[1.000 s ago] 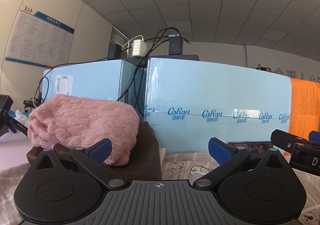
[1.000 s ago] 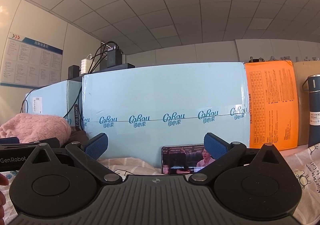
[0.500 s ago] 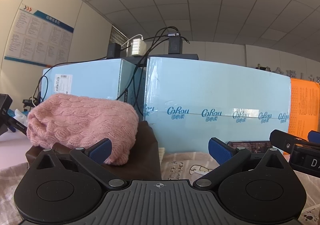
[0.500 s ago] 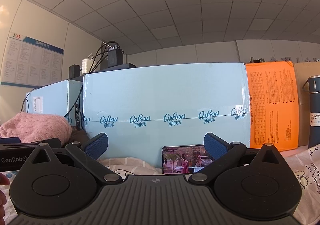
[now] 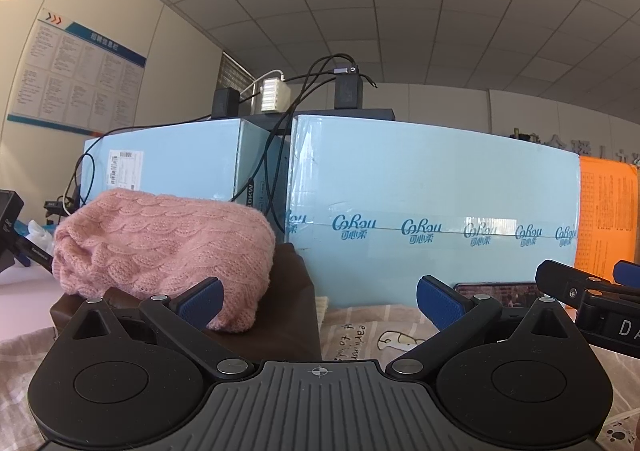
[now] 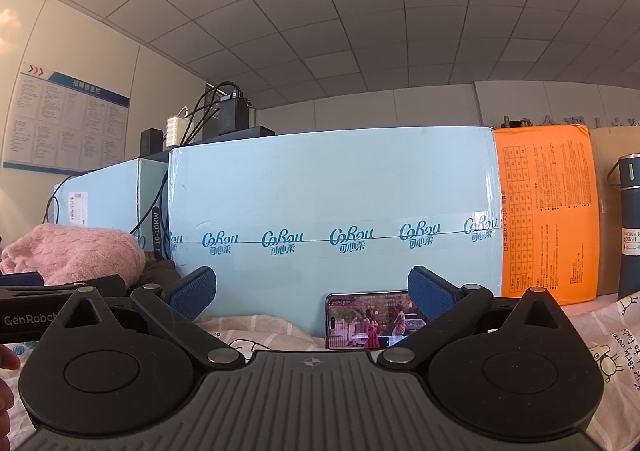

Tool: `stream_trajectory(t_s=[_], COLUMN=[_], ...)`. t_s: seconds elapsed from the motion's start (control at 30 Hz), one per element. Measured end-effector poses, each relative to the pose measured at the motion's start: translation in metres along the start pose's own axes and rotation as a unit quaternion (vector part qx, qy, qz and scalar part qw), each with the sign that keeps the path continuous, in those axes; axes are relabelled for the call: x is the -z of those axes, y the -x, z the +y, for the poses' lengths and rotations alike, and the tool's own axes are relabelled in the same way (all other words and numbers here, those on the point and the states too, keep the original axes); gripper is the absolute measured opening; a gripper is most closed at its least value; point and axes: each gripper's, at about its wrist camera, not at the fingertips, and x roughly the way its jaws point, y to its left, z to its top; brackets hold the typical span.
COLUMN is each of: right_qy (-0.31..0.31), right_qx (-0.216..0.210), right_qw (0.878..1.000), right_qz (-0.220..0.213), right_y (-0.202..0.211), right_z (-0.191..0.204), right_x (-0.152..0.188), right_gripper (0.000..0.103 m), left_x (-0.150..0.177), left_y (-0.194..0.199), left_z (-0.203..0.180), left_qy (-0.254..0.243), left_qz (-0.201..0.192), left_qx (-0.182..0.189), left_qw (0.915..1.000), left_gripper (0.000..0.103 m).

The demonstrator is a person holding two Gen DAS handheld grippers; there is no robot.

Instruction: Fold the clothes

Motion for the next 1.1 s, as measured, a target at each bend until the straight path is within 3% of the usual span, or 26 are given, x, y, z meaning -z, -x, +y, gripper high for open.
stream_trajectory(t_s=[0.8, 1.1], right_qy=[0.001, 0.008], right_qx=[-0.001, 0.009], right_qw=[1.000, 1.000], right_qz=[0.003, -0.017], right_y=[-0.0010, 0.0063], right_z=[0.0001, 0.0021], right_x=[0.0002, -0.0007], right_gripper=[0.103, 0.103], left_x=[-0.0004, -0.0006], left_y=[0.0012, 0.0046], left_z=[-0.0003, -0.0024], left_qy=[0.000, -0.005], left_qz=[-0.002, -0.014], left_qx=[0.002, 0.003], left_qw=[1.0000, 0.9999], left_gripper=[0.103, 0.103])
